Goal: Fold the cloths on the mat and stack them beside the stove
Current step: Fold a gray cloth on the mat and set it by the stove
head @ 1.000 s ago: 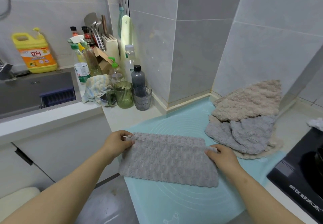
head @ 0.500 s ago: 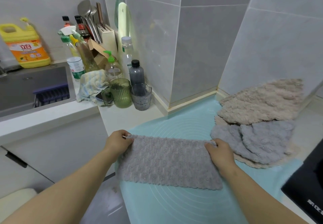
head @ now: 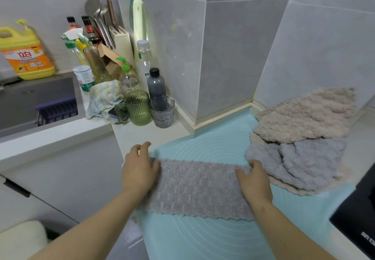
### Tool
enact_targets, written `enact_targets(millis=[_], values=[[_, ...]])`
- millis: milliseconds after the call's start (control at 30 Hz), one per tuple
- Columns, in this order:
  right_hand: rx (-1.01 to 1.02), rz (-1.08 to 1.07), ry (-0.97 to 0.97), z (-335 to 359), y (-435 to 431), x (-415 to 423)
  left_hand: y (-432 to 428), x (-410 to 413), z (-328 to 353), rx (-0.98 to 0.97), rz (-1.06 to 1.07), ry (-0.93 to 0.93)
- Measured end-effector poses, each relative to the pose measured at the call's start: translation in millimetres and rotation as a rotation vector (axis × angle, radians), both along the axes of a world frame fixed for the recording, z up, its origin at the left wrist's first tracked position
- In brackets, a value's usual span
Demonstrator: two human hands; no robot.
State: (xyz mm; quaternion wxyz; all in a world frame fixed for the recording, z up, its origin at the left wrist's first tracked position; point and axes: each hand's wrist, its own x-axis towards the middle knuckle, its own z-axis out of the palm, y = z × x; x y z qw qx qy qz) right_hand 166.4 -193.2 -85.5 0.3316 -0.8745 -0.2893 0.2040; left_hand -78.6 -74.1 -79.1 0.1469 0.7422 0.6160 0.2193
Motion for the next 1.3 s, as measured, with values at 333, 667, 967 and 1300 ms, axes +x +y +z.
enact_targets(millis=[333,667,967,1300], values=[[-0.333,0.081,-0.041,9,-36,-14,-58,23,-19,-0.233,-0.436,0.383],[-0.085,0.077,0.095,12,-54,-14,-61,26,-18,-0.212,-0.452,0.501],[0.139,-0.025,0.34,22,-49,-23,-68,26,-2,-0.281,-0.42,0.494],[0.319,0.313,0.875,57,-23,-74,-68,43,59,-1.015,0.106,-1.096]])
